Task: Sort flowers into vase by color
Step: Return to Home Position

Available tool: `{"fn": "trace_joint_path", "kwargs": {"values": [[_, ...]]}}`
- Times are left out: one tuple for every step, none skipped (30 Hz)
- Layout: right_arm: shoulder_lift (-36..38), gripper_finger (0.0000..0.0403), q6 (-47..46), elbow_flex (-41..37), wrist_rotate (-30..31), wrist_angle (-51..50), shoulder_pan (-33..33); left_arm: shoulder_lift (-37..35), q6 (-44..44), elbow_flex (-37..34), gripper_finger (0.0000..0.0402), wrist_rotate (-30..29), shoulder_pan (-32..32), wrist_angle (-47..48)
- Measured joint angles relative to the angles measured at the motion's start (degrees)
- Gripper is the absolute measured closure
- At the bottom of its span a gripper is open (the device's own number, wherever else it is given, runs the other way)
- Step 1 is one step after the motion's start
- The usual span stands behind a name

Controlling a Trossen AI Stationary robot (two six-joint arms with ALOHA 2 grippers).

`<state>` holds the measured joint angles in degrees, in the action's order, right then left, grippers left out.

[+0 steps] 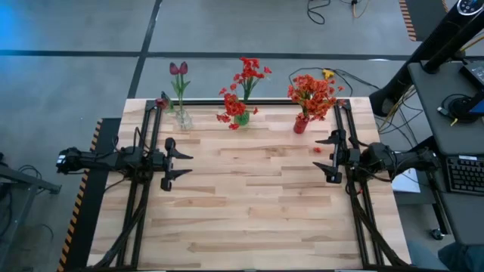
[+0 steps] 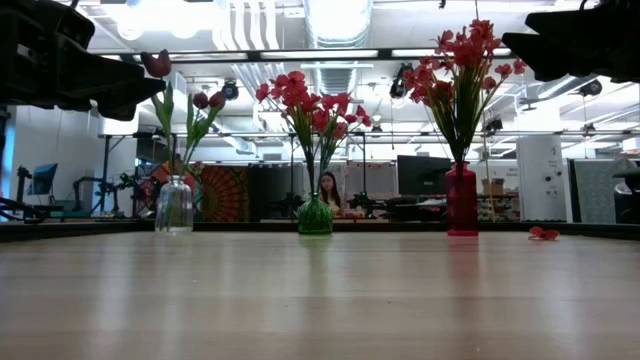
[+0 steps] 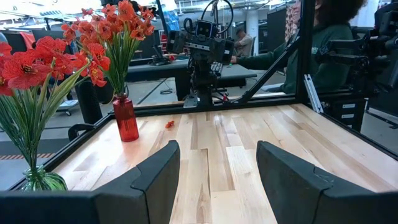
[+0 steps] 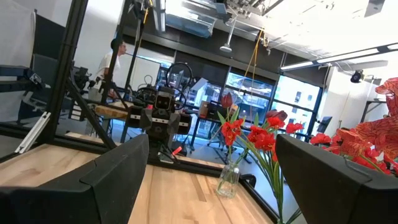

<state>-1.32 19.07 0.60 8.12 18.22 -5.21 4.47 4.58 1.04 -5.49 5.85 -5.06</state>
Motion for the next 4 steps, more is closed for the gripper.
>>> {"fn": "trace_joint_path", "kwargs": {"values": [[0.00,0.0060,0.00,0.00,0.00,0.00,-0.02,0.00,0.00,0.00,0.0206,0.00,0.00,0.00],[0.00,0.0060,0.00,0.00,-0.01,0.00,0.00,0.00,0.00,0.00,0.0206,0.01,0.00,0.00],[0.00,0.0060,0.00,0.00,0.00,0.00,-0.02,0.00,0.00,0.00,0.0206,0.01,0.00,0.00],[0.00,0.0060,0.00,0.00,0.00,0.00,-0.01,0.00,0.00,0.00,0.0206,0.01,-0.01,0.00]]}}
